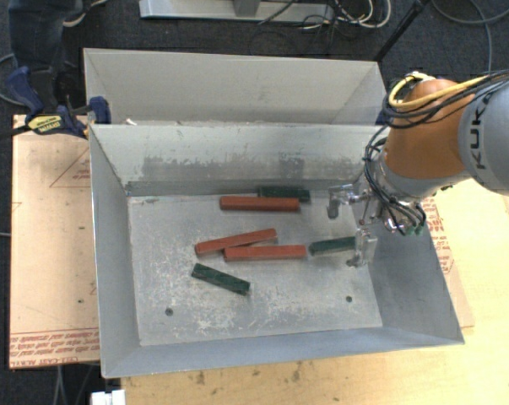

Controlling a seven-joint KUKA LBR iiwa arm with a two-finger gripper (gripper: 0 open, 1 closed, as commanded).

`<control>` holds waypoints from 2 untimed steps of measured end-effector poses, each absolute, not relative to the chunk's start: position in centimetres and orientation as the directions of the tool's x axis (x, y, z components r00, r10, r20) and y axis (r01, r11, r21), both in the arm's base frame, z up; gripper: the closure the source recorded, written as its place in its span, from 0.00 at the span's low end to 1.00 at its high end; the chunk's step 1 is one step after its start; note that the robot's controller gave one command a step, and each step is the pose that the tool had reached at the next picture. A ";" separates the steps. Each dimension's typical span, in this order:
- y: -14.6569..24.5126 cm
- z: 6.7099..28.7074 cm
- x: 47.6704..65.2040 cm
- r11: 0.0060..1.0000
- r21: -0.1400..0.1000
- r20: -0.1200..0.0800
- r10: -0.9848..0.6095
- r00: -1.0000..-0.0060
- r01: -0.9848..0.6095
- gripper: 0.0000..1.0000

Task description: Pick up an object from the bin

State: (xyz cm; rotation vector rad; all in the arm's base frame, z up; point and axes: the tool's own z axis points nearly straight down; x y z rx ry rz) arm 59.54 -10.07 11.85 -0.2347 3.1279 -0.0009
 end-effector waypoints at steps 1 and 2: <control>-8.7 6.7 59.4 0.991 0.003 0.002 -0.133 -0.991 -0.133 0.00; -8.6 6.7 59.5 0.991 0.001 -0.001 -0.133 -0.991 -0.133 0.00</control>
Offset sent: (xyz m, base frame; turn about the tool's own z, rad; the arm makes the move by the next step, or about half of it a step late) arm -0.0008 0.0122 -0.0485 0.0182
